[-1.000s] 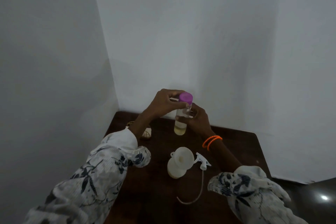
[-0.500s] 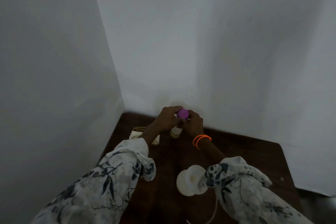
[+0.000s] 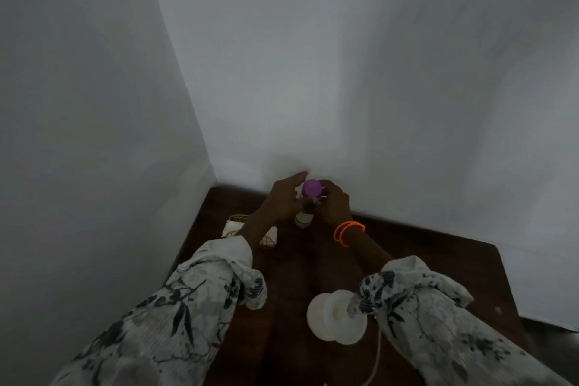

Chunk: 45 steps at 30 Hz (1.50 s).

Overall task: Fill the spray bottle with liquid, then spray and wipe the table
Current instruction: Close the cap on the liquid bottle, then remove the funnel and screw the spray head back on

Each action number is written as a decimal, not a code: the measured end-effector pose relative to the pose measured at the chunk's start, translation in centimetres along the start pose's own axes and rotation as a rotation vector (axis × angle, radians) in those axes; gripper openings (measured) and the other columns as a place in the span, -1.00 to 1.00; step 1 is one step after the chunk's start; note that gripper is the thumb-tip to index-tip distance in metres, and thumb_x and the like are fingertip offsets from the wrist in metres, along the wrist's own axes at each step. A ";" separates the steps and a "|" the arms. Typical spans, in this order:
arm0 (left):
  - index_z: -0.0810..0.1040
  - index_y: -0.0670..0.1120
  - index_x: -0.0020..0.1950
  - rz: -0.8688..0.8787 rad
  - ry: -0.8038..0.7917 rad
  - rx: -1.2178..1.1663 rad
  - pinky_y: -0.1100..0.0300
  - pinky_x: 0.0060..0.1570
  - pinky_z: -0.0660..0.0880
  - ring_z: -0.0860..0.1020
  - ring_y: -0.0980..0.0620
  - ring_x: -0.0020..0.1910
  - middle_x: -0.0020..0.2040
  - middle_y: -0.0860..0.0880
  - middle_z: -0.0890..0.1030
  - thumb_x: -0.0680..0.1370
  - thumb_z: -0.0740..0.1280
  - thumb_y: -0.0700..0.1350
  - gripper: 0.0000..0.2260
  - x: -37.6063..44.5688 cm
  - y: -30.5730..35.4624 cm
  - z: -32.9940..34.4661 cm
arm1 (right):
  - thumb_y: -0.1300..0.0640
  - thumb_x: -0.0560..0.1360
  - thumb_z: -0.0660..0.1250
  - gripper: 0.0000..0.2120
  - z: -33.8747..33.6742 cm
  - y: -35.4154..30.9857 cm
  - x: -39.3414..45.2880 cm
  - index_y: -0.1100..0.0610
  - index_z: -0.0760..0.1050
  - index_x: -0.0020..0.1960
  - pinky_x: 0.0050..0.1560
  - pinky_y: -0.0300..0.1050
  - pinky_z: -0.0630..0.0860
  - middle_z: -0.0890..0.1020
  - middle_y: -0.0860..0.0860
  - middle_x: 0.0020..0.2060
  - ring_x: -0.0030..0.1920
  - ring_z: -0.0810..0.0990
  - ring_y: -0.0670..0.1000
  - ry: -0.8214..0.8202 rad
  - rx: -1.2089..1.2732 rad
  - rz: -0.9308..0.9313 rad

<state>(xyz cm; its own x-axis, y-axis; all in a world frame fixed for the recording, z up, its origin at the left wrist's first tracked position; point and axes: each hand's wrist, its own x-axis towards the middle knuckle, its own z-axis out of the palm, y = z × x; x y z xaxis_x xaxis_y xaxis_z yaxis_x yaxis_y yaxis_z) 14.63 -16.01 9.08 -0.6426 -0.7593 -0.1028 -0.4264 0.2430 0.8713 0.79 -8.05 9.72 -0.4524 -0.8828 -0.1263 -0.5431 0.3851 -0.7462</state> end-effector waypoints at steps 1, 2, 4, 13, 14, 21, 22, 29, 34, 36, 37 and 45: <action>0.30 -0.17 0.61 -0.022 0.011 -0.025 -0.05 0.47 0.43 0.38 -0.12 0.53 0.57 -0.18 0.39 0.49 0.57 -0.05 -0.22 -0.2 0.1 0.1 | 0.21 0.27 0.67 -0.35 -0.3 0.2 -0.1 0.22 0.54 0.31 0.22 0.06 0.60 0.68 0.17 0.15 0.13 0.66 0.16 -0.021 0.011 0.019; 0.28 -0.15 0.62 -0.038 0.056 -0.037 -0.07 0.47 0.42 0.37 -0.11 0.55 0.58 -0.17 0.37 0.50 0.56 -0.01 -0.22 -0.6 0.2 0.3 | 0.22 0.26 0.67 -0.31 -0.7 0.4 -0.2 0.21 0.52 0.34 0.23 0.06 0.59 0.66 0.17 0.17 0.15 0.65 0.15 -0.041 0.016 0.034; 0.33 -0.13 0.60 -0.073 0.239 -0.065 -0.05 0.45 0.44 0.40 -0.08 0.52 0.56 -0.15 0.41 0.56 0.49 0.05 -0.31 -1.6 0.3 1.0 | 0.23 0.31 0.64 -0.34 -1.5 1.1 -0.5 0.20 0.51 0.36 0.18 -0.04 0.58 0.65 0.15 0.16 0.15 0.65 0.14 -0.054 0.004 0.043; 0.68 0.19 0.07 -0.355 0.175 -0.238 0.18 0.06 0.61 0.63 0.26 0.02 0.02 0.19 0.70 0.57 0.43 0.13 -0.88 -12.3 -1.0 5.5 | 0.13 0.44 0.57 -0.76 -6.3 5.0 -8.7 0.13 0.69 0.09 -0.11 -0.20 0.66 0.74 0.05 -0.11 -0.11 0.72 -0.01 -0.021 0.097 0.108; 0.69 0.21 0.03 -0.415 0.115 -0.289 0.16 0.03 0.64 0.64 0.25 -0.03 -0.03 0.20 0.70 0.55 0.43 0.17 -0.89 -13.5 -0.9 6.0 | 0.11 0.45 0.56 -0.79 -6.4 5.7 -10.1 0.10 0.70 0.07 -0.16 -0.31 0.63 0.74 0.02 -0.10 -0.09 0.72 -0.04 -0.007 0.096 0.119; 0.75 0.15 -0.07 -0.441 0.044 -0.460 0.19 -0.14 0.67 0.72 0.13 -0.13 -0.13 0.11 0.75 0.50 0.48 0.22 -0.82 -19.6 0.0 8.2 | 0.07 0.52 0.49 -0.94 -5.0 8.9 -19.0 0.00 0.72 -0.03 -0.07 -0.08 0.63 0.74 -0.10 -0.16 -0.12 0.70 -0.11 0.062 0.174 0.215; 0.75 0.15 -0.05 -0.446 0.033 -0.505 0.23 -0.16 0.65 0.72 0.12 -0.11 -0.10 0.10 0.76 0.50 0.49 0.19 -0.85 -20.0 0.3 8.4 | 0.04 0.54 0.46 -0.94 -4.8 9.0 -19.8 -0.03 0.72 -0.03 -0.06 -0.11 0.62 0.74 -0.12 -0.15 -0.11 0.69 -0.16 0.069 0.200 0.213; 0.76 0.02 -0.03 -0.580 0.089 -0.617 0.18 -0.14 0.69 0.74 -0.01 -0.08 -0.14 0.00 0.77 0.53 0.53 -0.09 -0.96 -19.9 1.7 9.1 | 0.19 0.51 0.48 -0.88 -3.9 8.4 -22.1 0.05 0.71 0.03 0.04 0.07 0.69 0.75 -0.07 -0.07 -0.01 0.71 -0.07 0.208 0.336 0.235; 0.71 0.02 0.05 -0.585 0.050 -0.643 0.02 0.00 0.71 0.73 -0.05 -0.01 -0.04 -0.05 0.75 0.54 0.51 -0.17 -0.87 -18.8 2.1 8.8 | 0.25 0.51 0.47 -0.87 -3.4 8.1 -21.8 0.15 0.71 0.05 0.07 0.15 0.67 0.75 0.01 -0.06 -0.01 0.71 0.00 0.285 0.365 0.244; 0.67 0.04 0.15 -0.592 0.013 -0.645 -0.02 0.04 0.70 0.72 -0.06 0.01 0.03 -0.06 0.73 0.55 0.50 -0.19 -0.79 -18.6 2.1 8.7 | 0.27 0.51 0.47 -0.86 -3.1 8.0 -21.8 0.17 0.72 0.05 0.08 0.16 0.67 0.75 0.03 -0.06 0.00 0.71 0.02 0.295 0.354 0.259; 0.67 0.03 0.19 -0.586 -0.005 -0.644 -0.02 0.05 0.70 0.72 -0.06 0.02 0.06 -0.06 0.72 0.55 0.49 -0.19 -0.76 -18.4 2.2 8.7 | 0.26 0.51 0.47 -0.86 -3.0 8.1 -21.7 0.16 0.72 0.05 0.08 0.16 0.67 0.75 0.03 -0.05 0.01 0.71 0.02 0.303 0.369 0.268; 0.70 -0.02 0.13 -0.574 -0.149 -0.647 0.12 -0.06 0.69 0.71 -0.08 0.06 0.08 -0.13 0.72 0.54 0.45 -0.28 -0.77 -17.7 1.7 7.9 | 0.21 0.52 0.47 -0.88 -3.1 8.1 -21.5 0.05 0.70 0.02 0.03 0.02 0.68 0.73 -0.06 -0.06 0.04 0.70 0.00 0.256 0.397 0.288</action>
<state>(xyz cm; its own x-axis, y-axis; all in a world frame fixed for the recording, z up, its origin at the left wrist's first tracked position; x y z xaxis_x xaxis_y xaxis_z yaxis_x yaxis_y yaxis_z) 20.25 2.61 8.60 -0.5350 -0.5615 -0.6313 -0.2937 -0.5770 0.7621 3.95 14.89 8.40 -0.7279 -0.6441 -0.2351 -0.0866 0.4265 -0.9003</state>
